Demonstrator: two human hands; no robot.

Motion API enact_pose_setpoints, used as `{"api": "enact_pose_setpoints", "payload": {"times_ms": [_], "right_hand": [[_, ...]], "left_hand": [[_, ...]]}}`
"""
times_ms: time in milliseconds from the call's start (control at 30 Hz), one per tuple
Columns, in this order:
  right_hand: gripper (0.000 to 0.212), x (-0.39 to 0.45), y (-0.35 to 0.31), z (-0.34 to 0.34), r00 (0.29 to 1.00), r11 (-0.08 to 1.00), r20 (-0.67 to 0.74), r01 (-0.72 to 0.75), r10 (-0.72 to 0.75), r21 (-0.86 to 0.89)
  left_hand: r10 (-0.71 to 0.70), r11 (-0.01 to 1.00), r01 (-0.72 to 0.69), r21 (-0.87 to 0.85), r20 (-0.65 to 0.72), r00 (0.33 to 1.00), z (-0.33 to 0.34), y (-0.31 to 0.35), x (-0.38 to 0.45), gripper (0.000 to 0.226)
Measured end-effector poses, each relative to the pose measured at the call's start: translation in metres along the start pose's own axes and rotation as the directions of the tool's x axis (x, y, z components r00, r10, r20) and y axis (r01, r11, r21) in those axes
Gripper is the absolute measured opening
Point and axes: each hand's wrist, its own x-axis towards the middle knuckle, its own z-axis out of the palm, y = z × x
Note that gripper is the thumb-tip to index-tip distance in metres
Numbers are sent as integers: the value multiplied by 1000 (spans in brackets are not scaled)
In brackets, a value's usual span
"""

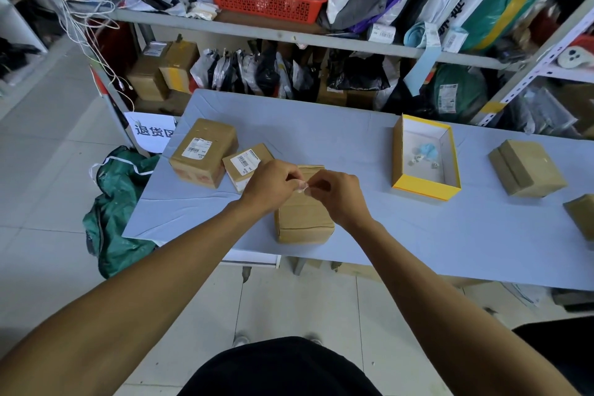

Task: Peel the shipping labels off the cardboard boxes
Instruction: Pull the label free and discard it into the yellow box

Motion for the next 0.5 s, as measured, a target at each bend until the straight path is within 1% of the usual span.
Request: {"api": "enact_pose_setpoints", "payload": {"times_ms": [100, 167, 333, 500], "right_hand": [[3, 4, 4, -3, 997, 997, -22, -67, 68, 32], [4, 3, 5, -3, 995, 992, -22, -98, 100, 77], [9, 0, 2, -6, 989, 970, -47, -125, 138, 209], [16, -8, 9, -15, 990, 958, -15, -130, 138, 257]], "left_hand": [[26, 999, -25, -25, 55, 998, -1, 2, -2, 18], [36, 999, -34, -38, 62, 997, -2, 3, -3, 20], [42, 997, -44, -61, -40, 998, 2, 4, 0, 10], [-30, 991, 17, -130, -100, 994, 16, 15, 5, 7]]}}
